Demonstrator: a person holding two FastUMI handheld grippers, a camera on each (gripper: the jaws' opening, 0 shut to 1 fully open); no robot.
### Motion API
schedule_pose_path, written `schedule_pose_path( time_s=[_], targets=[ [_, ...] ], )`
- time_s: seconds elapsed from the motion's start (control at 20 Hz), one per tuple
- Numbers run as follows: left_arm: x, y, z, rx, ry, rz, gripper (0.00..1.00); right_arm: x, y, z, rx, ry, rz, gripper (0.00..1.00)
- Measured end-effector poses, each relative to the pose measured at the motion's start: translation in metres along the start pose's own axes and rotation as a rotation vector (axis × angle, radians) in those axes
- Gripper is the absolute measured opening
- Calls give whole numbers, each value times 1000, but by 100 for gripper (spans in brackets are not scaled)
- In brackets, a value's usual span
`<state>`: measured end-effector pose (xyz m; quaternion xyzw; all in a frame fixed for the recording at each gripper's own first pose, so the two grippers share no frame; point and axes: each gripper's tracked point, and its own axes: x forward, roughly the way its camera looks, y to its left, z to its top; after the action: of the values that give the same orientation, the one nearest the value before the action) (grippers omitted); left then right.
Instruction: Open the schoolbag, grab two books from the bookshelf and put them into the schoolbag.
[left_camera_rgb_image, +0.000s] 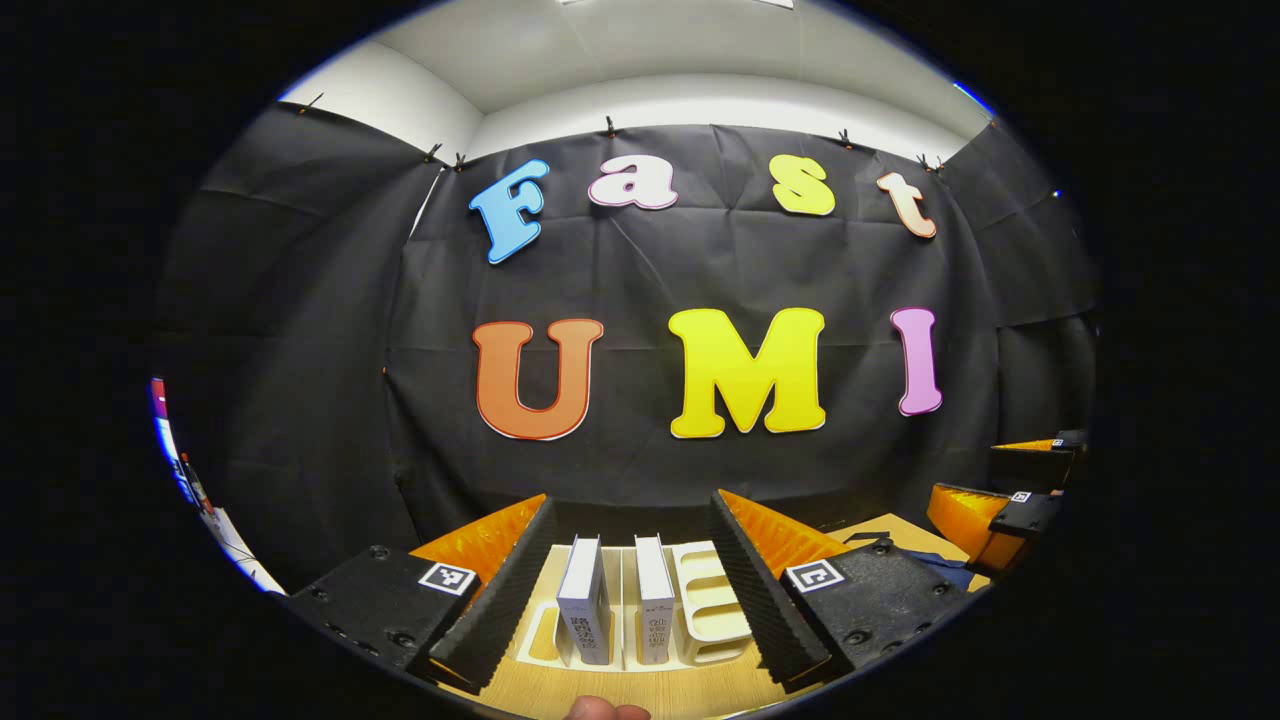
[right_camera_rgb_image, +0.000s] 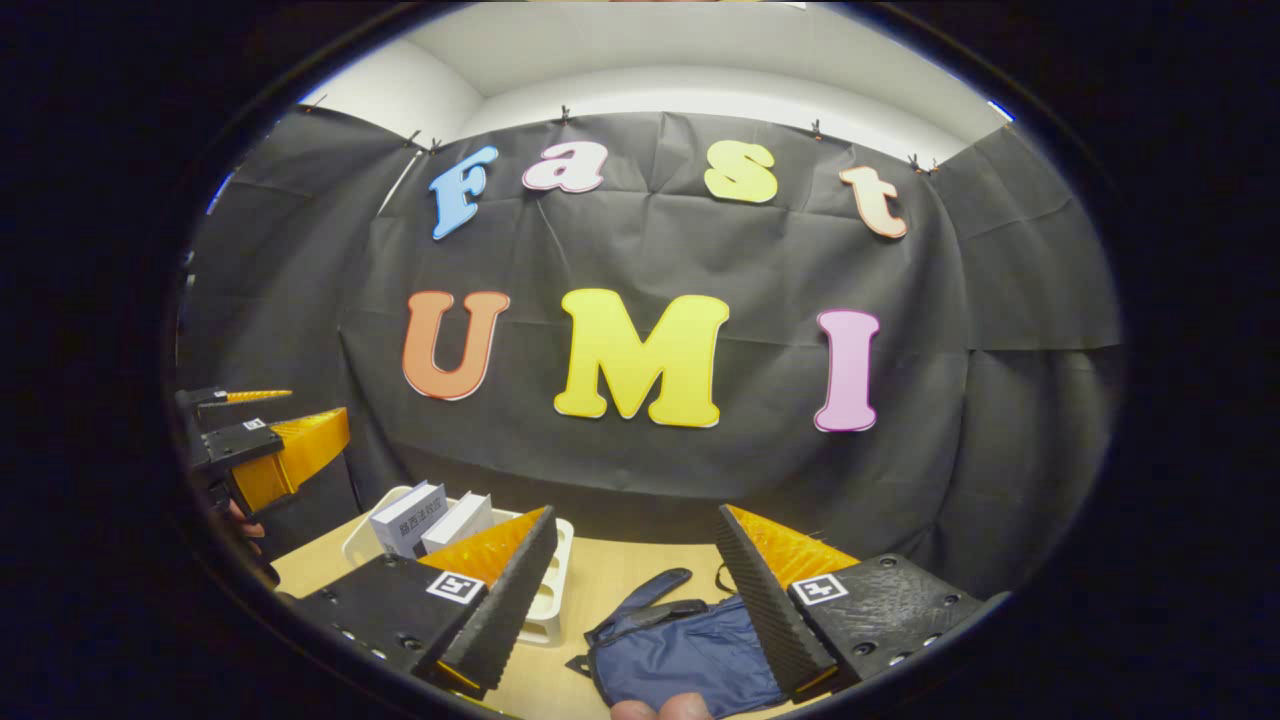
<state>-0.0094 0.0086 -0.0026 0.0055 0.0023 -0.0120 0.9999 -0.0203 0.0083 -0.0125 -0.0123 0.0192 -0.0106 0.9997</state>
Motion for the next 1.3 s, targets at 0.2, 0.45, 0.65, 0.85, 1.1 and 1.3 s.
schedule_pose_path(
  time_s=[0.2,0.45,0.65,0.85,1.1,1.3],
  targets=[
    [-3,0,1,6,-6,-12,96,-5,3,-7,-22,23,-2,98],
    [-6,-2,-1,19,-10,-18,96,-9,4,-48,-39,122,19,98],
    [-10,-3,-6,29,-9,-19,96,-7,8,-111,-90,268,53,99],
    [-13,0,-10,25,-1,-7,96,-7,10,-190,-128,462,97,96],
    [-16,4,-11,31,4,5,96,-7,11,-268,-190,648,125,96],
    [-16,10,-15,27,20,20,96,6,8,-313,-221,737,94,96]
  ],
)
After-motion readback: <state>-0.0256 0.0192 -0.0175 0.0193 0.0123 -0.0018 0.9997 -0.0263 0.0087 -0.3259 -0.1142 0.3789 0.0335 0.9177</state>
